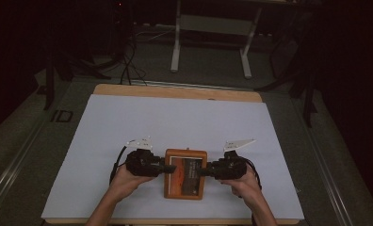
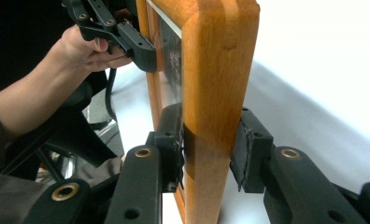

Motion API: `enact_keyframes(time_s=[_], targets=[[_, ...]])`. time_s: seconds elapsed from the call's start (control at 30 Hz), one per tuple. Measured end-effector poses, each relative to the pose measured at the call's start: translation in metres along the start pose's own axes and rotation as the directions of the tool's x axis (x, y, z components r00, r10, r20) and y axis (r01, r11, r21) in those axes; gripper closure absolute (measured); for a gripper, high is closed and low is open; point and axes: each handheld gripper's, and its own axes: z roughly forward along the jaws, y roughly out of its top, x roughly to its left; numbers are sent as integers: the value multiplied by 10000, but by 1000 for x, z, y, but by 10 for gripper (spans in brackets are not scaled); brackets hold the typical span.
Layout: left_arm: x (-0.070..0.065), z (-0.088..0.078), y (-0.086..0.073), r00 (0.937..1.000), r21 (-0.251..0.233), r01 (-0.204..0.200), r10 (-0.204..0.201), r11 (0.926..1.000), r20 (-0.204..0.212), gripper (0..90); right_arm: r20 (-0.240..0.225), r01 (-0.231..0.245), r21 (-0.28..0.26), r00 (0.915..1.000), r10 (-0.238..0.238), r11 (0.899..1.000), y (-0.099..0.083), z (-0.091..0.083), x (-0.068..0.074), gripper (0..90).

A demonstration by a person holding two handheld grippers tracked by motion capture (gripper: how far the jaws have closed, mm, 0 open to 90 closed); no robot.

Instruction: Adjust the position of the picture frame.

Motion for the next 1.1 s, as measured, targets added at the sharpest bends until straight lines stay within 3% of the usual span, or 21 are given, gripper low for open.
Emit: enact_keyframes(time_s=[0.23, 0.6, 1.1], targets=[[5, 0, 10, 9992, -142, 88, -93, 9999, -383, 630, 375, 155, -237, 9992, -146, 9996, 11, -3, -3, 661], [23, 7, 26, 9946, -534, 620, -662, 9966, -805, 607, 1008, 8, -787, 9949, 71, 9969, 28, -4, -18, 646], [45, 6, 32, 9805, -805, 1158, -1269, 9900, -1501, 581, 1525, -204, -1152, 9876, 379, 9931, 43, 14, -36, 623]])
